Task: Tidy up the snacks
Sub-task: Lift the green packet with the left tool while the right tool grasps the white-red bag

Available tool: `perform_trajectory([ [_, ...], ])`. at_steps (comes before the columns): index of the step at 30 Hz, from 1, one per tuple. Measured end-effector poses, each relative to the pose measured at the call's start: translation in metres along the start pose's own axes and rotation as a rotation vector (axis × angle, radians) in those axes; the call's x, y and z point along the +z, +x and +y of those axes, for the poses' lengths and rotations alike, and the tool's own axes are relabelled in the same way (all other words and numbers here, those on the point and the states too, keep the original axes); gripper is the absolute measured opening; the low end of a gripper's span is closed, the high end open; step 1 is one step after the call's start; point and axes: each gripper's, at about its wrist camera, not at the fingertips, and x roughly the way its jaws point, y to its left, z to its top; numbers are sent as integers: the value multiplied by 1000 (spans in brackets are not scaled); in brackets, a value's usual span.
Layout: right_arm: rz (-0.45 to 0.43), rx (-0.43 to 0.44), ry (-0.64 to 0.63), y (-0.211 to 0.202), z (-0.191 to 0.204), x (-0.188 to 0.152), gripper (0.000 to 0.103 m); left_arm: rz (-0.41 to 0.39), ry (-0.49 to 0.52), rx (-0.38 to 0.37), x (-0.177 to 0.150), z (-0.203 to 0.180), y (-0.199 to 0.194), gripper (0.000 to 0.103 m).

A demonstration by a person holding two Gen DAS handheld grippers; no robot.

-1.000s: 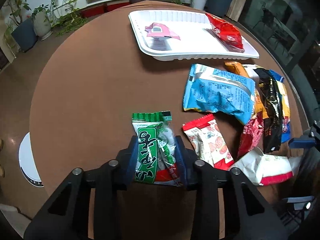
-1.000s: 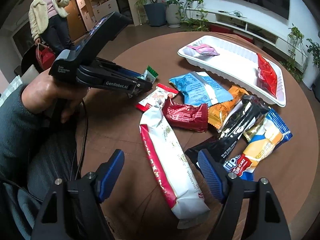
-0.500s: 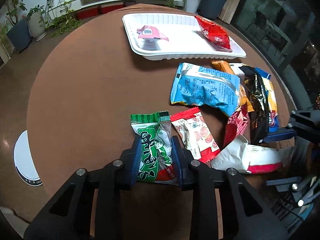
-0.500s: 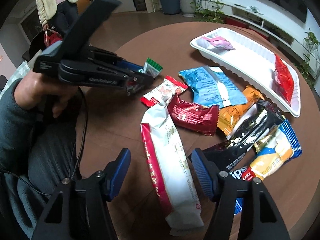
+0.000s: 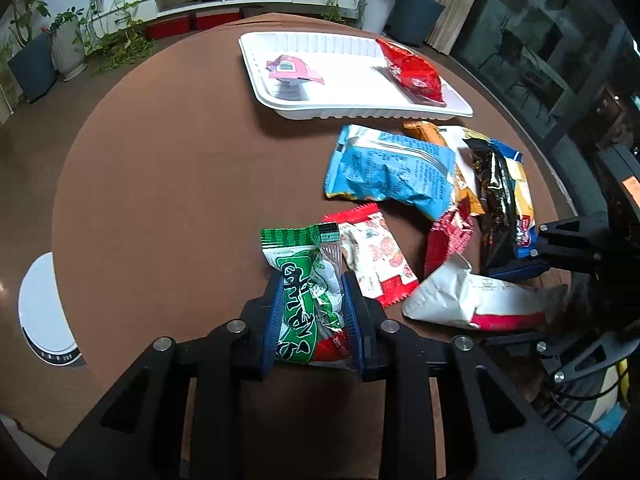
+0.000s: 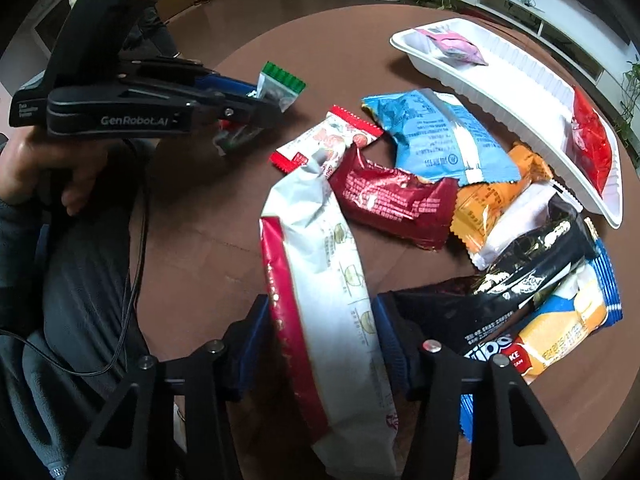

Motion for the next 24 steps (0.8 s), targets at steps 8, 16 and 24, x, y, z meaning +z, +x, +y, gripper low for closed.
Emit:
perform_trajectory([
  [8,45,57,9,1,-15,1,56,3,-1,-31,-4,-3,-1,26],
  [16,82,49,26,-1,-31,14,44,7,8,-39,-6,-5,-1,26],
  [24,67,-20,51,-5,-28,17,32,1,13,-42,-7,-6,-1,26],
])
